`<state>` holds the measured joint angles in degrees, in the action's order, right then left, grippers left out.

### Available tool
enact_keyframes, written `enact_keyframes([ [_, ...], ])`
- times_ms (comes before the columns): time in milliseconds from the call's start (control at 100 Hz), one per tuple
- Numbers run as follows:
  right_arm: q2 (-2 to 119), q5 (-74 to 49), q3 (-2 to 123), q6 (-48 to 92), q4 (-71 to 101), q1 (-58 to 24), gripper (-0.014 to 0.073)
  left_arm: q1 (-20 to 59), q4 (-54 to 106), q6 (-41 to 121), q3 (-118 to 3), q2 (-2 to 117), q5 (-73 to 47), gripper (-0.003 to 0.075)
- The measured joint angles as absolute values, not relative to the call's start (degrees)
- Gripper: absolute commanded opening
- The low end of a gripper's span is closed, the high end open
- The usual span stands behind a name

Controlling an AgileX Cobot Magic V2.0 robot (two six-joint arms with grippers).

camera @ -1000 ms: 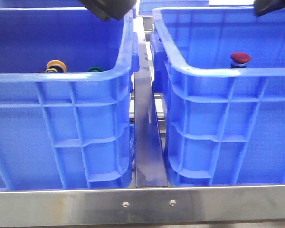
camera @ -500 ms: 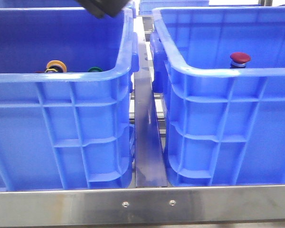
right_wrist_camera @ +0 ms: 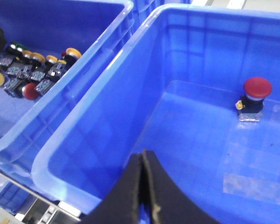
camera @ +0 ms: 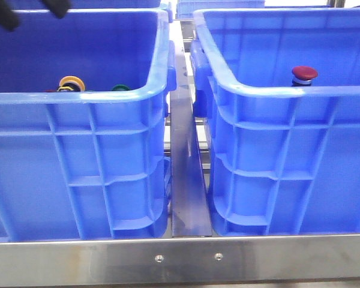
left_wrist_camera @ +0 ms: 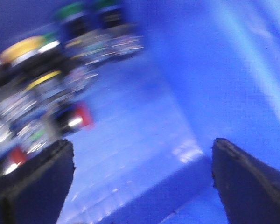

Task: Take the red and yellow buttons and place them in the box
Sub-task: 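Lower the left gripper into the button bin and grasp a yellow button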

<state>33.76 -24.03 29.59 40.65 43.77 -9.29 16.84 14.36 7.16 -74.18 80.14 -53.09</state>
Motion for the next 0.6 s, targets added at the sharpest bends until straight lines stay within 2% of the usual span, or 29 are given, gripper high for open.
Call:
enact_keyframes([
  [240, 33.76, -24.24, 29.59, 40.65, 43.73, -9.29, -0.0002, 15.55, 9.82, -1.89, -75.80, 86.10, -56.82, 0.0564],
  [600, 33.76, -24.24, 29.59, 40.65, 43.64, -9.29, -0.0002, 15.55, 6.42, -4.15, -88.89, 101.04, -60.74, 0.0564],
])
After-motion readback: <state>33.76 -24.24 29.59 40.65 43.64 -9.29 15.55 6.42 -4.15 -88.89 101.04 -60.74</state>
